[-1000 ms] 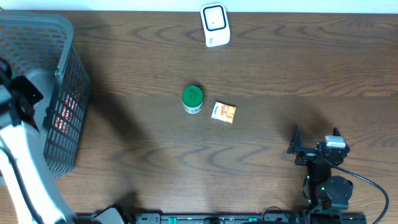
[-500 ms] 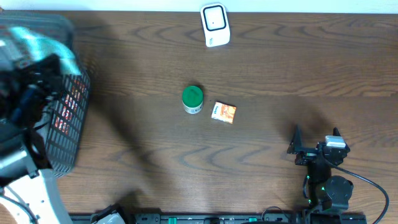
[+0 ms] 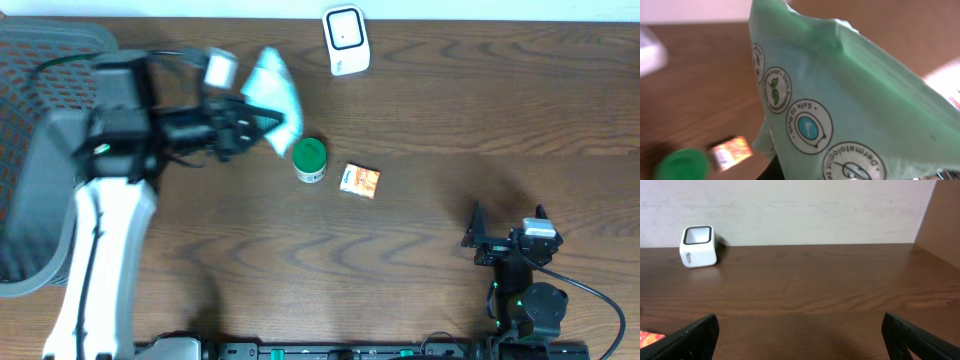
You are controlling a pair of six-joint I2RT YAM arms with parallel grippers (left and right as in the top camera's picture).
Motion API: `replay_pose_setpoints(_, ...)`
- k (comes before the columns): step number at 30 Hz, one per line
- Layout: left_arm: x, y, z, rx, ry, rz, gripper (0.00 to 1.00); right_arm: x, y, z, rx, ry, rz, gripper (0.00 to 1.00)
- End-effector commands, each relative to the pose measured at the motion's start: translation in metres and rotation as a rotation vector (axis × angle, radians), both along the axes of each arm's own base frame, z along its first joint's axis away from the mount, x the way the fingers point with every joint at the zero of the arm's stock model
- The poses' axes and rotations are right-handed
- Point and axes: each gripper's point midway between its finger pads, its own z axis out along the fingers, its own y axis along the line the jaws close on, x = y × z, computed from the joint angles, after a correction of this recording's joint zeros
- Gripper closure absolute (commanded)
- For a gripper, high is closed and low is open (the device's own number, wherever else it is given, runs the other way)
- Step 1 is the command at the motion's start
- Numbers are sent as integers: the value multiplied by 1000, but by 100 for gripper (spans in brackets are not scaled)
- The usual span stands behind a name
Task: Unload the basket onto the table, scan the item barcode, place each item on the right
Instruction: 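Carry the wipes pack toward the scanner with the left gripper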
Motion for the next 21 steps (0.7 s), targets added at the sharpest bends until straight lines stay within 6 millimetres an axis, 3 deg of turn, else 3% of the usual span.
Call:
replay_pose_setpoints(1,-16,-37,-14,-47,-47,-199,93,0,1,0,2,-2,2,1)
replay_pose_setpoints(8,-31,-101,-67,-34,26,-401,93,0,1,0,2,-2,2,1)
replay_pose_setpoints(14,-41,-137,-105,-25,82,-501,92,0,1,0,2,-2,2,1)
replay_pose_setpoints(16,-48,-143,-105,-62,80,-546,93,0,1,0,2,-2,2,1)
replay_pose_setpoints(18,-58,-143,-93,-153,45,-618,93,0,1,0,2,-2,2,1)
replay_pose_setpoints(21,-56,-140,-92,-165,46,-616,93,0,1,0,2,-2,2,1)
